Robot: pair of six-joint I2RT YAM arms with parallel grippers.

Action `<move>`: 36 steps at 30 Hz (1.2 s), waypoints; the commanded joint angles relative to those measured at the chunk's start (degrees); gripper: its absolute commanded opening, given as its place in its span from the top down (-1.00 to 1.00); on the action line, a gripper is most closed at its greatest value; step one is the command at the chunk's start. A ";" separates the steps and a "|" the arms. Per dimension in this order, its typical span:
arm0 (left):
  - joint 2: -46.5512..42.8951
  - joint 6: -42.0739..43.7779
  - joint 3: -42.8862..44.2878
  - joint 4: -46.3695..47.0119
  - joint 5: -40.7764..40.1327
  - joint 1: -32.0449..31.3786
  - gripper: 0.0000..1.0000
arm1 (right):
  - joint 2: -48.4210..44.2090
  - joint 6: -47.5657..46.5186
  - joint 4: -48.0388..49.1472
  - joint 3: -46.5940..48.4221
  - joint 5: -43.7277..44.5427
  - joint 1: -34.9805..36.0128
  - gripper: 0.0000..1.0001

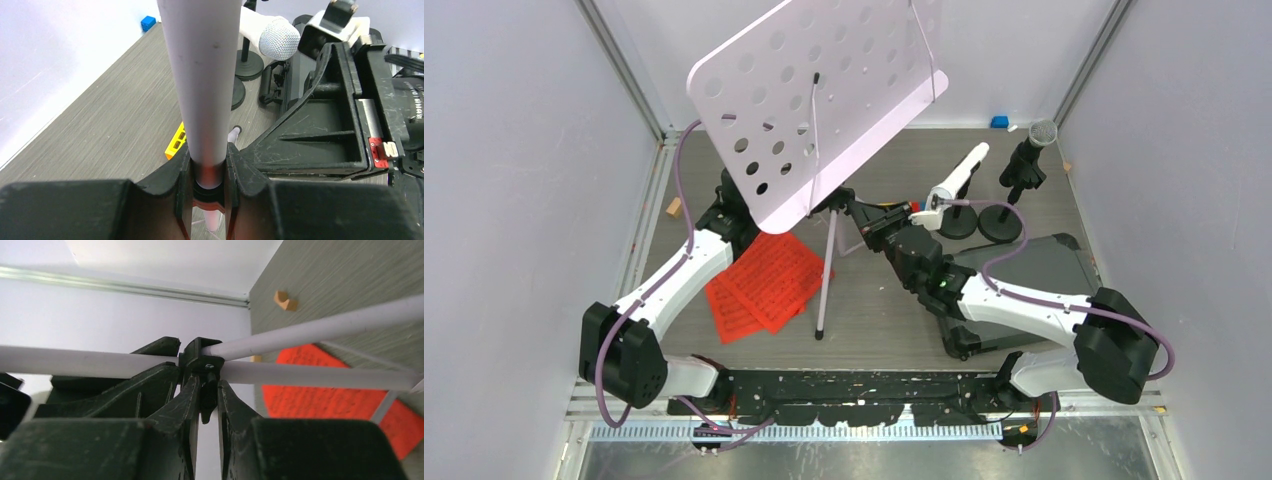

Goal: Pack up the instrument practice props

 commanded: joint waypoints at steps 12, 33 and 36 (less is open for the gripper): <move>0.62 1.36 -0.63 -7.94 -0.35 -0.63 1.00 | 3.63 -64.15 16.47 -2.29 -3.75 -0.08 1.00; 0.96 1.92 -0.66 -8.24 -0.62 -0.63 1.00 | 1.83 -146.48 -23.17 11.39 -18.46 1.29 0.99; 1.51 1.82 -0.37 -8.39 -0.45 -0.63 1.00 | 3.24 -156.02 -20.86 10.70 -15.19 1.38 1.00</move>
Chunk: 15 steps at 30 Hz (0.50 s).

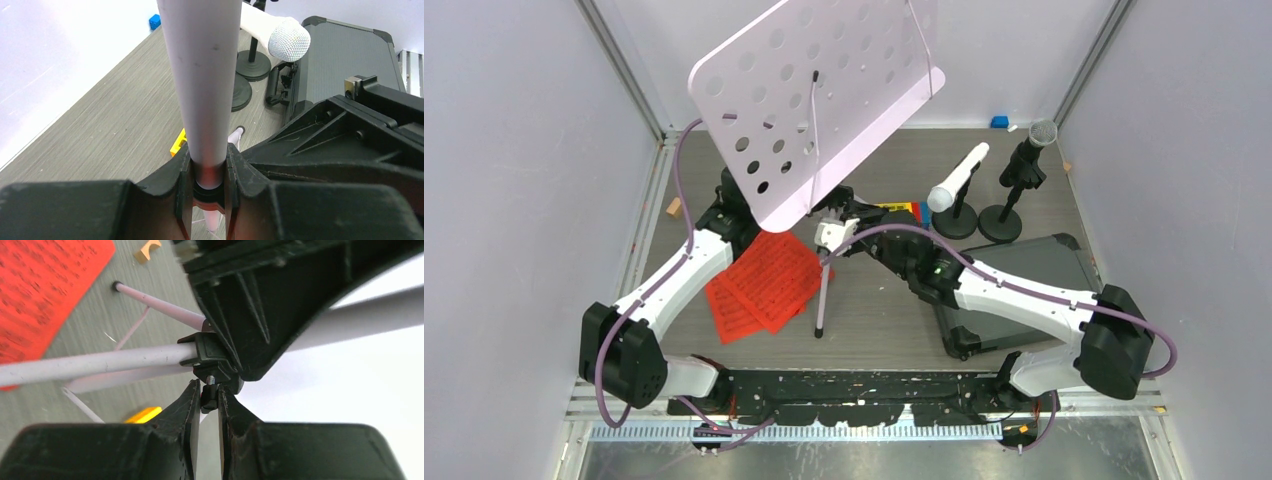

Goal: Pack up the instrument practice props

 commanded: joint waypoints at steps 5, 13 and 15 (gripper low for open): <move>1.90 1.82 -0.15 -8.38 1.77 -0.63 1.00 | 3.64 -29.04 -2.63 -1.99 7.60 0.09 1.00; 1.65 2.09 -0.11 -8.66 1.62 -0.63 1.00 | 5.99 -35.99 -4.28 -0.31 12.02 0.93 0.93; 1.62 2.10 -0.15 -8.66 1.59 -0.63 1.00 | 5.61 -33.94 -3.96 -0.21 10.85 1.11 0.72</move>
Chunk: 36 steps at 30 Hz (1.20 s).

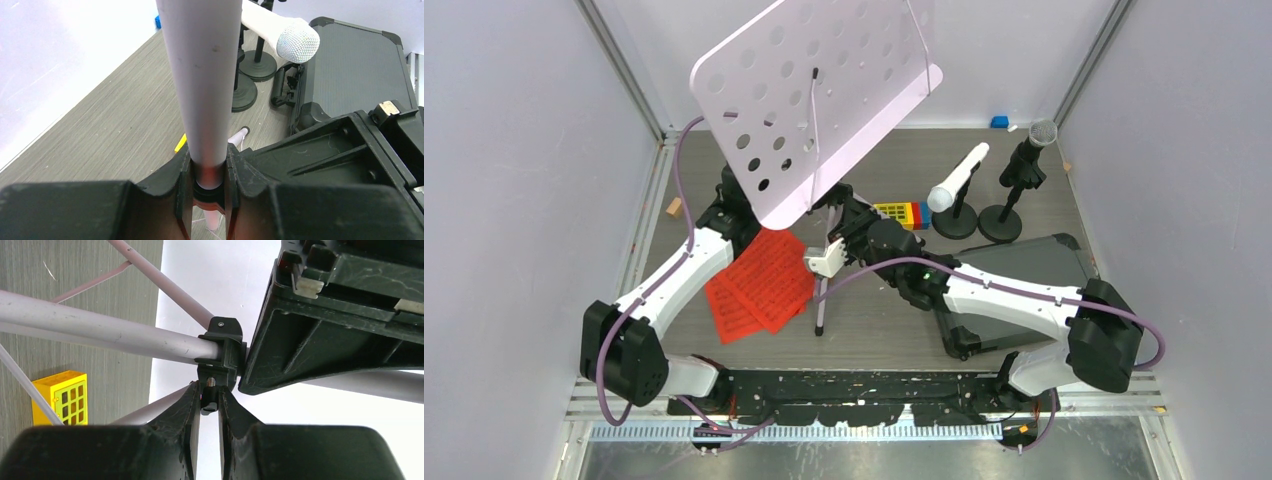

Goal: Pack up the instrument practice props

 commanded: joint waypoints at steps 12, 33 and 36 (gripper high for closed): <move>1.28 2.42 -0.27 -8.77 2.45 -0.76 1.00 | -2.61 12.49 4.98 -2.93 0.97 -0.21 -0.75; 1.27 3.12 -0.17 -10.36 2.01 -0.76 1.00 | -18.20 93.68 -5.37 -3.12 12.89 0.23 -0.75; 1.31 3.06 -0.08 -10.33 2.12 -0.76 1.00 | -16.84 108.43 -14.68 1.26 15.94 0.25 -0.71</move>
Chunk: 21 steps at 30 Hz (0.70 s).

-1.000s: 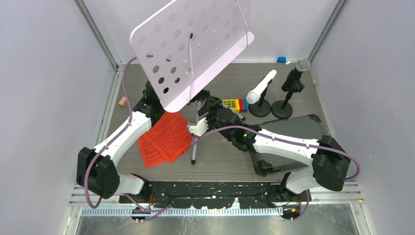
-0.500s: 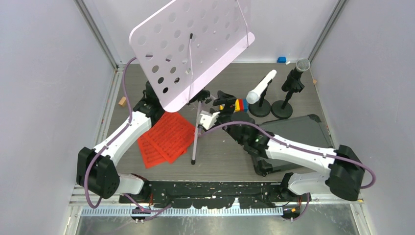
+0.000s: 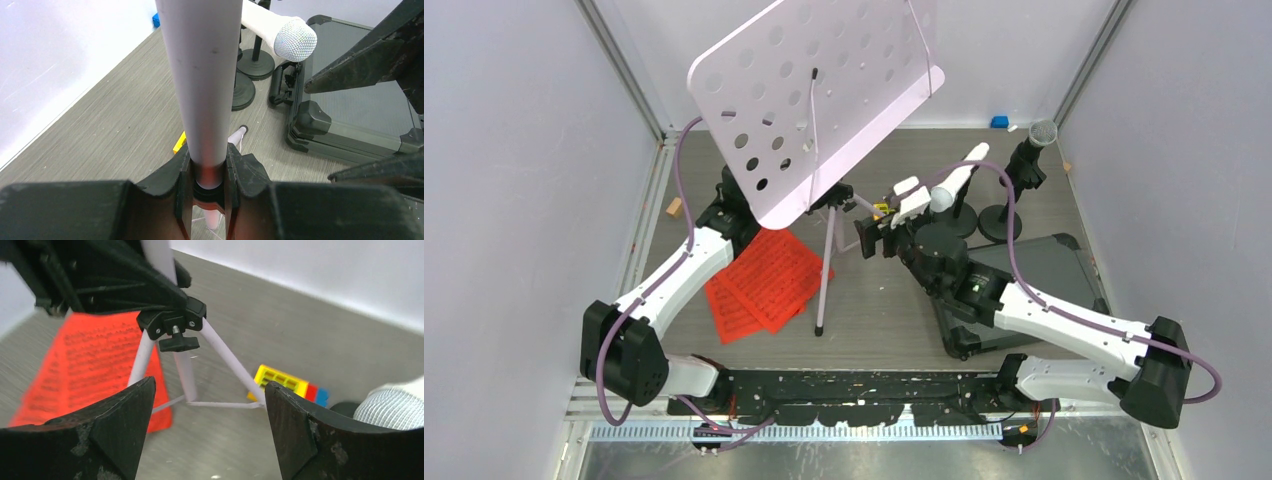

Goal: Pack up the instrument practice props

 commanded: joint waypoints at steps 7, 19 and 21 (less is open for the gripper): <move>0.69 3.15 -0.50 -10.04 1.62 -0.76 1.00 | -0.75 52.11 -16.84 9.47 12.90 0.25 -0.64; 1.02 2.88 0.40 -11.13 1.76 -0.77 1.00 | -1.09 81.60 -6.90 2.53 14.05 -0.11 -0.52; 1.07 2.71 0.39 -11.16 2.02 -0.84 1.00 | -0.59 85.66 -3.47 0.80 12.87 -0.47 -0.47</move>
